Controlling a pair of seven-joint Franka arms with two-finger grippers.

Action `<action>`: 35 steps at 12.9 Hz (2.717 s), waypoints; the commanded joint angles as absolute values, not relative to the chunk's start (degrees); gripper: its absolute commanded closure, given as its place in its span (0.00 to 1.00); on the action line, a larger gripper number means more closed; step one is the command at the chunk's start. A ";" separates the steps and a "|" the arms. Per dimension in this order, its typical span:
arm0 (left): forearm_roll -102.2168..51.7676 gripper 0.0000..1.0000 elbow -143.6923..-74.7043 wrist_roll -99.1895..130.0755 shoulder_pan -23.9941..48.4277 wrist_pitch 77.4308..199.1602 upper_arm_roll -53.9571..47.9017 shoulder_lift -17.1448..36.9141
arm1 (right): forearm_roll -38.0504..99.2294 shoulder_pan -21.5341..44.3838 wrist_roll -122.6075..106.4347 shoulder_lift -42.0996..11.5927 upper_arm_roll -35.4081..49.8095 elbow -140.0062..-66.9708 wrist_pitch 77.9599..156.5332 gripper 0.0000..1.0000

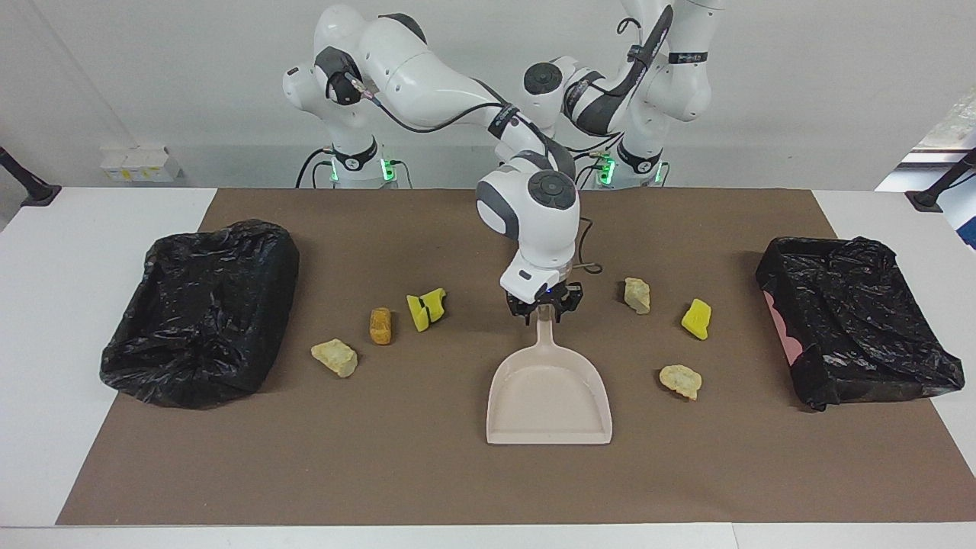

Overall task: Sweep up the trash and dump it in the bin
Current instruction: 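Grasp the beige dustpan with the right gripper while the left gripper reaches the brush, then lift the brush with the left gripper while the right gripper moves the dustpan, then lower the dustpan beside the yellow sponge and bread with the right gripper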

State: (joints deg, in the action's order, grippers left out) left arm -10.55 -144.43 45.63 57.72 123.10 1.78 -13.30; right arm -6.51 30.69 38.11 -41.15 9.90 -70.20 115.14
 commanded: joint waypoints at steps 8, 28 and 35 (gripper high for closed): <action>1.48 1.00 -140.01 45.44 31.67 107.49 2.37 -18.99 | -6.77 29.97 39.99 -40.96 10.28 -72.16 117.60 1.00; -0.34 1.00 -139.49 19.94 16.44 116.02 2.02 -10.72 | -6.50 18.37 -39.67 -24.88 10.28 -82.95 99.49 1.00; -0.44 1.00 -139.74 32.08 15.99 108.27 2.37 -12.56 | -12.39 19.60 -60.03 -22.06 10.28 -89.46 102.13 1.00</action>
